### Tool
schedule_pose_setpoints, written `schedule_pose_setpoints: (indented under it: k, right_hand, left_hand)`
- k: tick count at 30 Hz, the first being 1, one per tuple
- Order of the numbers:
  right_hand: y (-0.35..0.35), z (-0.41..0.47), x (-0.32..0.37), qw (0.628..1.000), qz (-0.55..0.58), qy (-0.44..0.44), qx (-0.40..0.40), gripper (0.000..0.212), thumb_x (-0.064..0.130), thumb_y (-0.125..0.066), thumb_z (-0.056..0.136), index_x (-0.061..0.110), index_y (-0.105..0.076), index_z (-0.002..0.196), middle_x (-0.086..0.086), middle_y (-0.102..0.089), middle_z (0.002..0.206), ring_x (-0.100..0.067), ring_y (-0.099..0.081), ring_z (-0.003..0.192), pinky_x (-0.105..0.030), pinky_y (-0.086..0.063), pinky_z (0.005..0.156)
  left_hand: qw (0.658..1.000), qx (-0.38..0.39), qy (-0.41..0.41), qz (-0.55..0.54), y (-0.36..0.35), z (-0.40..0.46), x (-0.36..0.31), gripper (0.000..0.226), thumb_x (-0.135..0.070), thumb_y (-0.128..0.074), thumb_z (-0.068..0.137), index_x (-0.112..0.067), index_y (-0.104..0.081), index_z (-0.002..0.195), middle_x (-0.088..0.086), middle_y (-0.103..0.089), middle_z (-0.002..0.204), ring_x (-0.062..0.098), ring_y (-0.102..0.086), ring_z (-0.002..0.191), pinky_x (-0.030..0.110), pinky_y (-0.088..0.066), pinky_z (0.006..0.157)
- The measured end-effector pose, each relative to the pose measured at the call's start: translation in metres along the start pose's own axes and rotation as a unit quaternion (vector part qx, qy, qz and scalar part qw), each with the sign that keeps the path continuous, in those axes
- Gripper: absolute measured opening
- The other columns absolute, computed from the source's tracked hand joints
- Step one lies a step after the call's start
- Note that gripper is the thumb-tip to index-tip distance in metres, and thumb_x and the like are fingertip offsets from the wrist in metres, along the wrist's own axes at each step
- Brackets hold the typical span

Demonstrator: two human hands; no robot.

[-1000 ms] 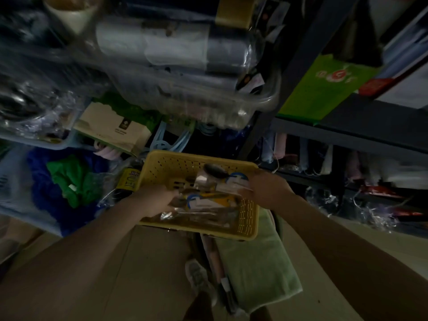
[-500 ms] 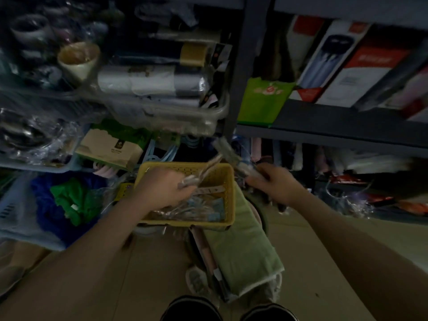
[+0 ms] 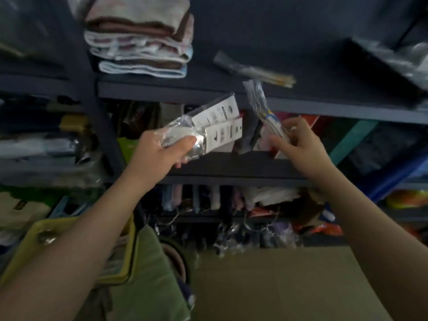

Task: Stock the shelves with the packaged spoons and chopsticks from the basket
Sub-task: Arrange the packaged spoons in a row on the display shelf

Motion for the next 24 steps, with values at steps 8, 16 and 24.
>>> schedule_pose_setpoints:
  k: [8,16,24]
  right_hand:
    - [0.121,0.084,-0.044,0.999,0.045,-0.008,0.002,0.049,0.023,-0.058,0.084,0.013,-0.044,0.129,-0.003,-0.055,0.116,-0.021,-0.054,0.098,-0.030,-0.039,0.076]
    - [0.136,0.194,-0.060,0.999,0.018,-0.031,0.025,0.045,0.029,-0.068,0.080,0.000,-0.055,0.113,-0.011,-0.057,0.096,-0.030,-0.060,0.093,-0.036,-0.047,0.072]
    - [0.123,0.279,-0.069,0.999,-0.031,-0.021,0.038,0.032,0.029,-0.059,0.085,0.000,-0.060,0.098,-0.011,-0.057,0.091,-0.025,-0.054,0.082,-0.030,-0.040,0.066]
  left_hand:
    - [0.992,-0.098,-0.033,-0.066,-0.113,0.069,-0.094,0.028,-0.012,-0.059,0.087,-0.030,-0.064,0.066,-0.018,-0.067,0.054,0.000,-0.058,0.047,0.014,-0.045,0.044]
    - [0.992,-0.096,0.067,-0.039,-0.164,0.175,-0.089,0.018,-0.033,-0.061,0.086,-0.020,-0.064,0.074,-0.005,-0.063,0.052,0.001,-0.051,0.038,0.021,-0.043,0.049]
    - [0.987,0.002,0.159,0.016,-0.184,0.267,-0.046,0.033,-0.050,-0.052,0.086,-0.018,-0.061,0.083,-0.001,-0.061,0.065,0.012,-0.054,0.059,0.025,-0.044,0.060]
Point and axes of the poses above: each hand's wrist, its own z-axis towards the middle knuckle, its own y-axis out of the back of the hand, x = y × z, the point moved 10 cm from there along z, towards the middle knuckle
